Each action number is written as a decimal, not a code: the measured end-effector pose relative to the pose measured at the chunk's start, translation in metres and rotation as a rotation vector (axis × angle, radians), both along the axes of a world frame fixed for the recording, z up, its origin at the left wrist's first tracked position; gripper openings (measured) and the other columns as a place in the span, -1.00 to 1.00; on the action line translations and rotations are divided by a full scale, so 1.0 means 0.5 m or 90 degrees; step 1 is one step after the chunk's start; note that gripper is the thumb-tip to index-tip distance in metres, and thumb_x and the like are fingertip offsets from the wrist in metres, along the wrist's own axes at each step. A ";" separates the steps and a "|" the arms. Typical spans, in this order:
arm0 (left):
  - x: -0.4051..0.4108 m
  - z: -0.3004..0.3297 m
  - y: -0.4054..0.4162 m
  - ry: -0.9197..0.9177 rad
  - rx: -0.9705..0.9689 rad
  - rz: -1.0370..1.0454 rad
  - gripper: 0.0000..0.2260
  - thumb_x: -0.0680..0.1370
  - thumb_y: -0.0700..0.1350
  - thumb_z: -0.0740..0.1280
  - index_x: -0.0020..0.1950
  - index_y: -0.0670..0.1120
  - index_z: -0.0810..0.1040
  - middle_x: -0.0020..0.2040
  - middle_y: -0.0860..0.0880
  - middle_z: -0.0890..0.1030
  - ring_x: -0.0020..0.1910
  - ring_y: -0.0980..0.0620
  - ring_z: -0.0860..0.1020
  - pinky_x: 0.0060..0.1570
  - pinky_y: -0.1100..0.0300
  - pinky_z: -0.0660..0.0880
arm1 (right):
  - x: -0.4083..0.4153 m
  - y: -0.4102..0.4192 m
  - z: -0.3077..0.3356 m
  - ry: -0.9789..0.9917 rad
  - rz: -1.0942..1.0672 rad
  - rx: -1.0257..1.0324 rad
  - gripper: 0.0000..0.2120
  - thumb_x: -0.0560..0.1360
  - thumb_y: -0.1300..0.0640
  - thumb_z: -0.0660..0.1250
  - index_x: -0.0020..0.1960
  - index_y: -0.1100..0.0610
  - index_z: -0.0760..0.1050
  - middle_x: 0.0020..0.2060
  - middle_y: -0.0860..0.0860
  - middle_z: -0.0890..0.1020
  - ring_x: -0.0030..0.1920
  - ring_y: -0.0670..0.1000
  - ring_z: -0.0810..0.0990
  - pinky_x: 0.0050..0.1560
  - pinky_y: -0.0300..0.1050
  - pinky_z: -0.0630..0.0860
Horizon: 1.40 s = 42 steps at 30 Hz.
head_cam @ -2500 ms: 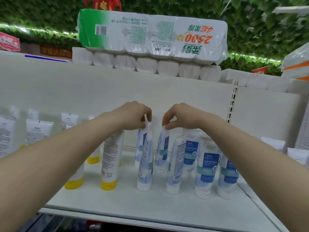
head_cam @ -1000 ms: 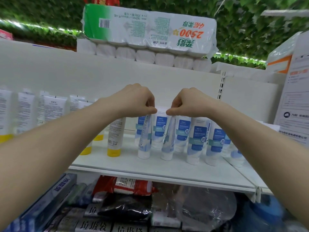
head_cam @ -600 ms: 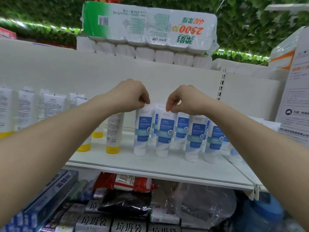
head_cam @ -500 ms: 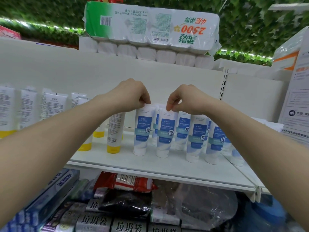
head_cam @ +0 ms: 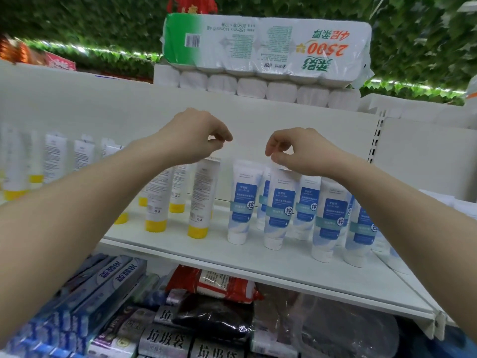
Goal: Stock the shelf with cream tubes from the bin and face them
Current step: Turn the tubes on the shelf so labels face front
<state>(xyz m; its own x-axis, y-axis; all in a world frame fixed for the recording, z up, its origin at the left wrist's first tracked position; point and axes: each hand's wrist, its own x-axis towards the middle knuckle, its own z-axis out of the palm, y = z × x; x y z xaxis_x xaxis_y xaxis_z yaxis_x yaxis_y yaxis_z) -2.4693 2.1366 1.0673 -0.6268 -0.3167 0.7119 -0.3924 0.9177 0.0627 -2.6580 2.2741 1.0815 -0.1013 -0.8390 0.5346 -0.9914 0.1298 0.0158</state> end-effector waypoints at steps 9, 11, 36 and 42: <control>0.160 -0.006 -0.135 -0.013 -0.026 0.031 -0.81 0.55 -0.10 0.31 0.10 0.11 0.63 -0.01 0.06 0.60 -0.06 0.06 0.48 -0.10 0.19 0.31 | 0.117 -0.091 0.003 0.070 0.058 0.000 -0.68 0.51 0.26 0.29 0.14 -0.10 0.55 -0.07 -0.15 0.62 -0.01 -0.05 0.42 -0.03 -0.19 0.28; 0.177 -0.014 -0.165 -0.042 -0.021 0.016 -0.82 0.56 -0.08 0.31 0.10 0.13 0.62 -0.06 0.08 0.57 -0.04 0.05 0.50 -0.09 0.18 0.32 | 0.143 -0.118 0.001 0.075 0.037 0.041 -0.65 0.51 0.26 0.31 0.15 -0.15 0.54 -0.05 -0.17 0.61 0.01 -0.05 0.41 -0.01 -0.17 0.29; 0.135 -0.035 -0.203 -0.134 -0.047 -0.014 -0.55 0.54 0.32 0.04 -0.08 0.04 0.56 -0.22 0.03 0.57 -0.15 -0.04 0.47 -0.19 0.12 0.32 | 0.208 -0.194 0.011 0.016 -0.054 0.169 -0.81 0.50 0.08 0.41 0.10 0.02 0.62 -0.06 -0.15 0.63 -0.17 -0.26 0.49 -0.17 -0.37 0.34; 0.130 -0.038 -0.187 -0.133 -0.046 -0.014 -0.68 0.51 0.26 0.20 -0.05 0.03 0.53 -0.14 0.04 0.60 -0.14 0.00 0.49 -0.17 0.12 0.38 | 0.203 -0.185 0.009 0.016 -0.060 0.175 -0.84 0.50 0.09 0.40 0.07 0.04 0.63 -0.08 -0.11 0.66 -0.09 -0.11 0.57 -0.17 -0.36 0.38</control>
